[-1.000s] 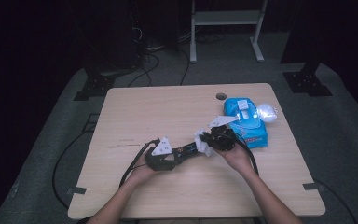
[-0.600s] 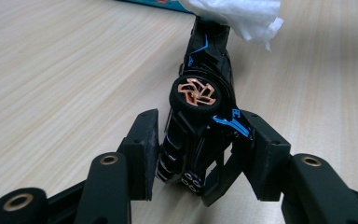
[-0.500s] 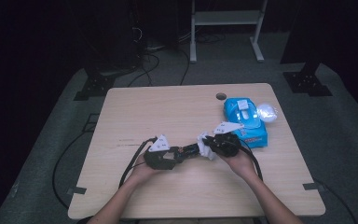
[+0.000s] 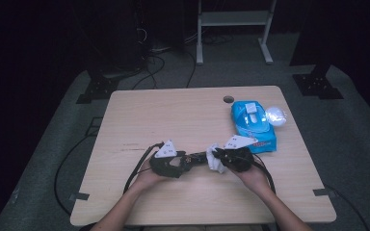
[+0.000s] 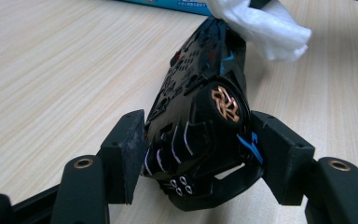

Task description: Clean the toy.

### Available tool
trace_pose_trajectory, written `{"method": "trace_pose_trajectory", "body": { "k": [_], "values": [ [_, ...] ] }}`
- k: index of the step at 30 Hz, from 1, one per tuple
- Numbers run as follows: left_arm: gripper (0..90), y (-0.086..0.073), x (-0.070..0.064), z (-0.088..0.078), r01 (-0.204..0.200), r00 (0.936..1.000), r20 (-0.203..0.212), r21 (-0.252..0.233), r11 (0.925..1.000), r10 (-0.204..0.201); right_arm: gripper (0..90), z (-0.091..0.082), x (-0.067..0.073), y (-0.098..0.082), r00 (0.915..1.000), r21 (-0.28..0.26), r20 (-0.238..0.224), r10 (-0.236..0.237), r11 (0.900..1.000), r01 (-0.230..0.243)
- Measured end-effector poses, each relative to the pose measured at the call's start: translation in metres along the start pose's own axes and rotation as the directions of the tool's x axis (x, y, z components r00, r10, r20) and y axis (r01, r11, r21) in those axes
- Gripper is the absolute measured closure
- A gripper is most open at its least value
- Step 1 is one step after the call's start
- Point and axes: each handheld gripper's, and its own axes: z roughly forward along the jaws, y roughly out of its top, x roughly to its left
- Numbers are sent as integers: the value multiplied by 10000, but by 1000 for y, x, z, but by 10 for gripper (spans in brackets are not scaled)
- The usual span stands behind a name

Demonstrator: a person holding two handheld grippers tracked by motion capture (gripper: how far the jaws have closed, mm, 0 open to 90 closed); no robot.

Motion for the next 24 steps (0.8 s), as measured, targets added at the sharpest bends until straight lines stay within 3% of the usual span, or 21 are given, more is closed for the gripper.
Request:
{"method": "trace_pose_trajectory", "body": {
  "k": [4, 7, 10, 17, 20, 24],
  "values": [
    [362, 1, -5, 0, -435, 9988, -213, 156, 9989, 438, 823, -3, 4, -4, 9999, 183, -162, -48, 9998, 51],
    [361, 2, -8, -1, -574, 9983, -111, 147, 9982, 576, 822, -4, 7, -9, 9996, 453, -262, -56, 9990, 68],
    [341, 1, -9, 1, -841, 9959, -308, 460, 9954, 856, 822, -1, 8, -17, 9992, 803, -400, -14, 9968, 47],
    [297, 1, -7, 1, -628, 9977, -221, 233, 9978, 634, 822, 4, 4, 0, 9976, 285, -548, 419, 9988, -404],
    [201, 2, -5, 0, -397, 9983, -417, 79, 9992, 400, 822, 14, 2, 0, 9968, 493, -586, 538, 9975, -509],
    [119, 2, 3, 4, 49, 9993, -370, 218, 9998, -41, 822, 22, 2, -5, 9959, 680, -700, 576, 9963, -529]
  ]
}}
